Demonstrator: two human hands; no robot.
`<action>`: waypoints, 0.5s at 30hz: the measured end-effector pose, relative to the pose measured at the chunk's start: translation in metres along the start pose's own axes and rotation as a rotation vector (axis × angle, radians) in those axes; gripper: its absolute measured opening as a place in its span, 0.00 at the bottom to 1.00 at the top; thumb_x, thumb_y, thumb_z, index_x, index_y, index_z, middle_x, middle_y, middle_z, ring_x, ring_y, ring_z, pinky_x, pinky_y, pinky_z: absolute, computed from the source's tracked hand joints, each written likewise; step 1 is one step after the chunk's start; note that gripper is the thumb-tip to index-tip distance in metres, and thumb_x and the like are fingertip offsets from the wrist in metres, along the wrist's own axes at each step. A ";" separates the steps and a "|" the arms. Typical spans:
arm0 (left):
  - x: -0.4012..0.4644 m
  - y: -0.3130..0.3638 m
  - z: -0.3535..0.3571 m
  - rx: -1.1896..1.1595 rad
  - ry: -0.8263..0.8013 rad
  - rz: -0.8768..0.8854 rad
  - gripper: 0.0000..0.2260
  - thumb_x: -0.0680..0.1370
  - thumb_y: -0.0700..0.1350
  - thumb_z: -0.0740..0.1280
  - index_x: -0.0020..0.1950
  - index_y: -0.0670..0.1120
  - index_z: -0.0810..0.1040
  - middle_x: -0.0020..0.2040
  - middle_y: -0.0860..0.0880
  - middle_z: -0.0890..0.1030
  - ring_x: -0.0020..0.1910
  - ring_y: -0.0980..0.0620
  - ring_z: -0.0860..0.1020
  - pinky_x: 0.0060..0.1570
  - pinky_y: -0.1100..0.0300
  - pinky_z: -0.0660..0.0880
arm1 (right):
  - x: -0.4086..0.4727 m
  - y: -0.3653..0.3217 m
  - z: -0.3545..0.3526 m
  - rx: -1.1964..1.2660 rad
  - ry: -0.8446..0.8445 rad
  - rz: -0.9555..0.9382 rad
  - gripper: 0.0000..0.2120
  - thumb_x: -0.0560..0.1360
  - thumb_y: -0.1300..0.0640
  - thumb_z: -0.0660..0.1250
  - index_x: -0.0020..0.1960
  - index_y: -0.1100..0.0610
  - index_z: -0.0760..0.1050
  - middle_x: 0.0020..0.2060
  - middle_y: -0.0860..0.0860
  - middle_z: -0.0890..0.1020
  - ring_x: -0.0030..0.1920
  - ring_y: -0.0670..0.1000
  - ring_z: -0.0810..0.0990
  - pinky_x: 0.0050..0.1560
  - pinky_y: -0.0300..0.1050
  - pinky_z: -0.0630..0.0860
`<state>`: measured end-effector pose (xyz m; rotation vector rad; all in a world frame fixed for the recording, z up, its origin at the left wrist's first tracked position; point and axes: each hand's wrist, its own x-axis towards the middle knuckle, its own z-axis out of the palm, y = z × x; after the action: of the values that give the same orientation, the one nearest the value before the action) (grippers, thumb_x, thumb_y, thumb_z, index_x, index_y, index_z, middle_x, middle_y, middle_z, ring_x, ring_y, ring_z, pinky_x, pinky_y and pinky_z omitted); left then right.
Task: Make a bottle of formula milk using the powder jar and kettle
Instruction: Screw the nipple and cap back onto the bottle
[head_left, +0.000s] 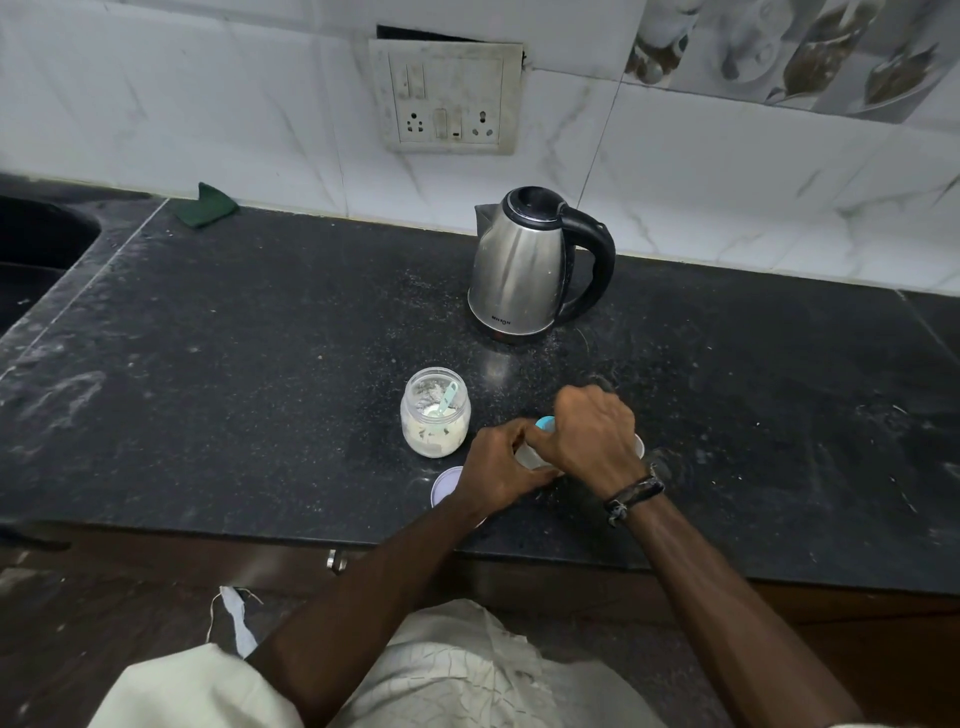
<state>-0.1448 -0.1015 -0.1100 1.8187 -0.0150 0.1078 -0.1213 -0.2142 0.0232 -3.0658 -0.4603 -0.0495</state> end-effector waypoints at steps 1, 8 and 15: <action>-0.001 0.001 0.000 -0.003 0.003 0.000 0.15 0.64 0.56 0.80 0.45 0.61 0.79 0.44 0.57 0.86 0.46 0.57 0.85 0.49 0.54 0.82 | 0.000 -0.002 0.001 0.002 0.002 0.021 0.21 0.72 0.41 0.67 0.49 0.61 0.78 0.49 0.58 0.82 0.51 0.60 0.81 0.47 0.47 0.72; -0.001 0.000 0.000 0.003 0.013 -0.009 0.16 0.64 0.56 0.80 0.47 0.57 0.80 0.46 0.52 0.87 0.48 0.52 0.86 0.51 0.48 0.83 | 0.000 -0.002 -0.002 -0.059 0.000 -0.019 0.23 0.74 0.38 0.66 0.48 0.60 0.78 0.48 0.57 0.83 0.49 0.58 0.81 0.43 0.46 0.68; 0.001 -0.006 0.000 0.031 0.025 -0.034 0.29 0.63 0.57 0.80 0.60 0.44 0.82 0.52 0.48 0.87 0.51 0.51 0.86 0.53 0.43 0.82 | 0.003 0.025 -0.007 -0.019 -0.213 -0.314 0.24 0.73 0.39 0.68 0.61 0.52 0.72 0.55 0.53 0.81 0.54 0.56 0.79 0.50 0.49 0.72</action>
<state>-0.1430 -0.1003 -0.1153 1.8473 0.0361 0.1072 -0.1114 -0.2372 0.0291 -2.9972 -0.9533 0.2659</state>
